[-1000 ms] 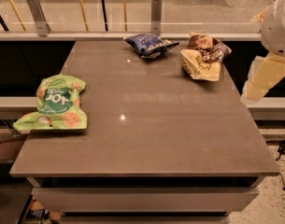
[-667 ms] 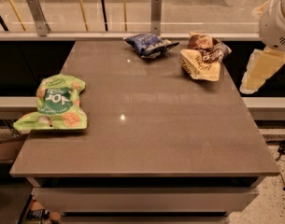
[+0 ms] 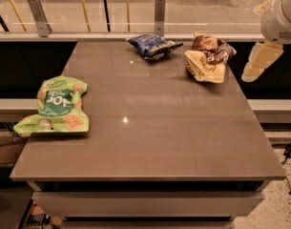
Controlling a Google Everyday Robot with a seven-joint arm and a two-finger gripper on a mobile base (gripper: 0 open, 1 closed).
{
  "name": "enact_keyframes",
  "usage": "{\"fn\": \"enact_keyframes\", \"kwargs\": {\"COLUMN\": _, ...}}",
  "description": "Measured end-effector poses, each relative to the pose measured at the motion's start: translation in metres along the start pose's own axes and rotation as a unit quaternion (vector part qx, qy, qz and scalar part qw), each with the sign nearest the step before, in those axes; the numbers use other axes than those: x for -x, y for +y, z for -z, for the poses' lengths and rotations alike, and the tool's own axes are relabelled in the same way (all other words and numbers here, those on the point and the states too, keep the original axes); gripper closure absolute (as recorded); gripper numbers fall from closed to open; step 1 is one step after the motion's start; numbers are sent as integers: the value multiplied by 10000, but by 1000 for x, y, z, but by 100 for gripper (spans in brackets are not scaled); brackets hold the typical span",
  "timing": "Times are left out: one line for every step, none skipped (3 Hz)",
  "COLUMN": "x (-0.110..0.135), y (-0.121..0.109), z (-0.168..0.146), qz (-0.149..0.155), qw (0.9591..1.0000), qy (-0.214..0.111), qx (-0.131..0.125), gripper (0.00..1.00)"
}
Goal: Move brown chip bag near green rice chip bag
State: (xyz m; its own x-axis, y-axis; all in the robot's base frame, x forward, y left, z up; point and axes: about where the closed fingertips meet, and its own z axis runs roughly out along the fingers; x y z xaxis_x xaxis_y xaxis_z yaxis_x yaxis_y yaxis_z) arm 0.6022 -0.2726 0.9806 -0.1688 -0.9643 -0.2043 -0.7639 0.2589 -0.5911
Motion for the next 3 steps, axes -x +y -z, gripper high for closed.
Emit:
{"fn": "enact_keyframes", "kwargs": {"x": 3, "y": -11, "z": -38, "qz": 63, "qw": 9996, "qy": -154, "qx": 212, "gripper": 0}}
{"fn": "enact_keyframes", "kwargs": {"x": 11, "y": -8, "z": -74, "qz": 193, "qw": 9987, "qy": -244, "qx": 395, "gripper": 0}}
{"fn": "enact_keyframes", "kwargs": {"x": 22, "y": 3, "z": -105, "qz": 393, "qw": 9970, "qy": -301, "qx": 587, "gripper": 0}}
